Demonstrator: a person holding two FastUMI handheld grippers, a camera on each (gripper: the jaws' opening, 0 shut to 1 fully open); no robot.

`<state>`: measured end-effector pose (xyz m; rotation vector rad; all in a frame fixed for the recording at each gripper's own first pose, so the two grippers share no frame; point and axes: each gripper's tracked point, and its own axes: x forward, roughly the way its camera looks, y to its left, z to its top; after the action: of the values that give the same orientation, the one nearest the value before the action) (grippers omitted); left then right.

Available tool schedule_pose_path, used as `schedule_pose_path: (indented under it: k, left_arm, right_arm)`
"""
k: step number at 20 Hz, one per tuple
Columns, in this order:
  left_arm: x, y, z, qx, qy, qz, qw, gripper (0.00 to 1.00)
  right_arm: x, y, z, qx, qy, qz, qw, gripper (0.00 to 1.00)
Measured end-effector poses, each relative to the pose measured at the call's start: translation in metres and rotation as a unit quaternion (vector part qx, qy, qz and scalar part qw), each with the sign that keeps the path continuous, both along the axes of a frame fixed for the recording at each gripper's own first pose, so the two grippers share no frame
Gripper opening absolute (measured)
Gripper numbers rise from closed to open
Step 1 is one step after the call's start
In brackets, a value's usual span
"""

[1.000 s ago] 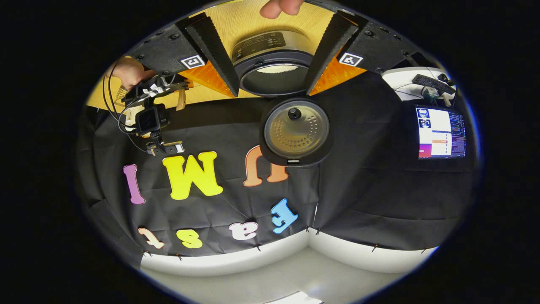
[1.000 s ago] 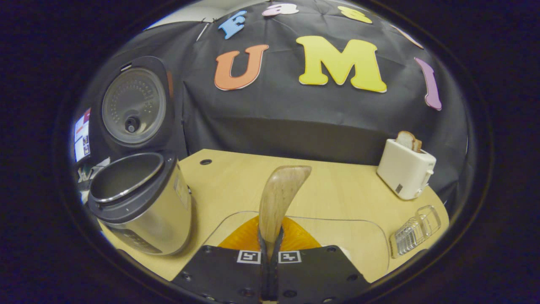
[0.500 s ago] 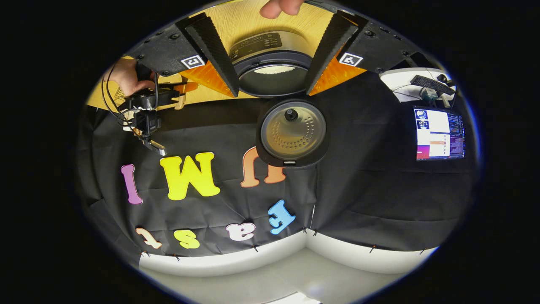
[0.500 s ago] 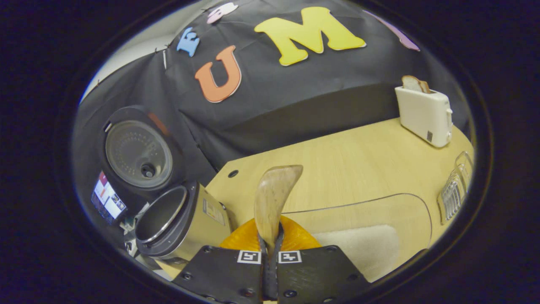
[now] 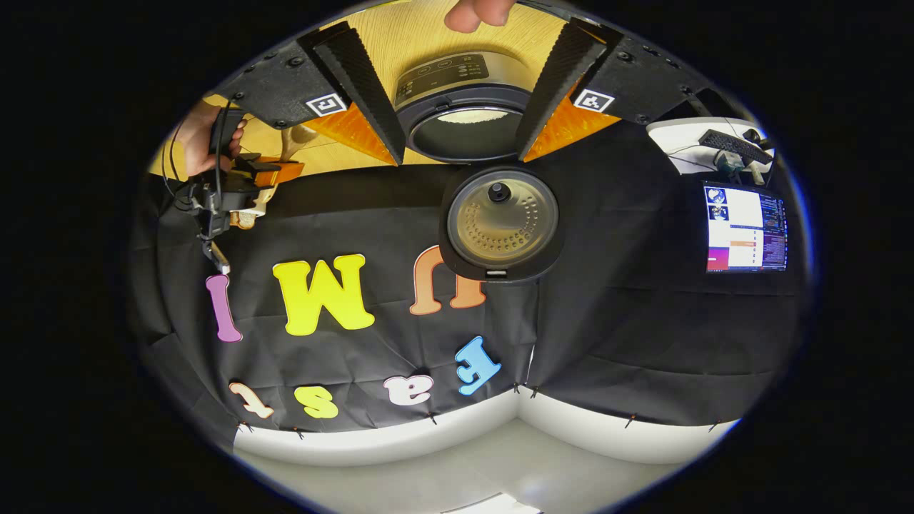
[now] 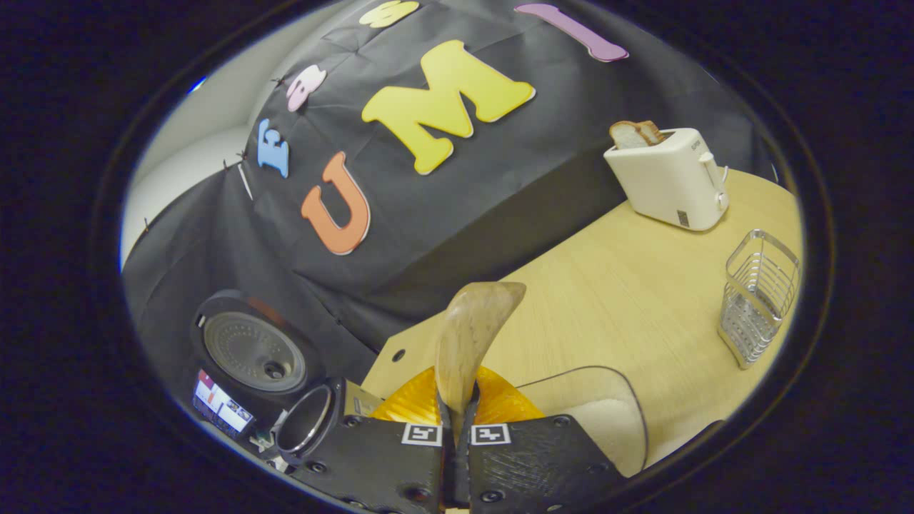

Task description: Close the left gripper, press the button to open the rice cooker; take a wooden spoon from the chopstick holder with the right hand, scoop a spoonful of rice and pour it into the rice cooker, then put the wooden spoon back into the chopstick holder.

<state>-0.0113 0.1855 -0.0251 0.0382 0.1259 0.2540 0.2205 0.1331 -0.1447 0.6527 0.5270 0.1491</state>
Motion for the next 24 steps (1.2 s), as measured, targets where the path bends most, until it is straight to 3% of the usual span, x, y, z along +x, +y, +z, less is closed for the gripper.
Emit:
schedule_pose_path:
  k: [7,13,20,24]
  left_arm:
    - [-0.002,0.01,-0.003,0.002,0.003,0.013,1.0,0.99]
    - [-0.005,0.024,-0.008,0.008,0.008,0.021,1.0,0.99]
    - [-0.012,0.043,-0.01,0.01,0.015,0.042,0.999,0.99]
    - [-0.014,0.046,-0.014,0.008,0.022,0.037,0.999,0.99]
  right_arm:
    - [-0.002,-0.035,0.031,0.092,-0.018,-0.036,0.995,0.0]
    - [0.007,-0.033,0.073,0.115,-0.038,-0.044,0.992,0.0]
    - [0.029,0.054,0.131,0.151,-0.052,0.006,0.987,0.0]
    - [0.042,0.126,0.145,0.118,-0.065,0.054,0.989,0.0]
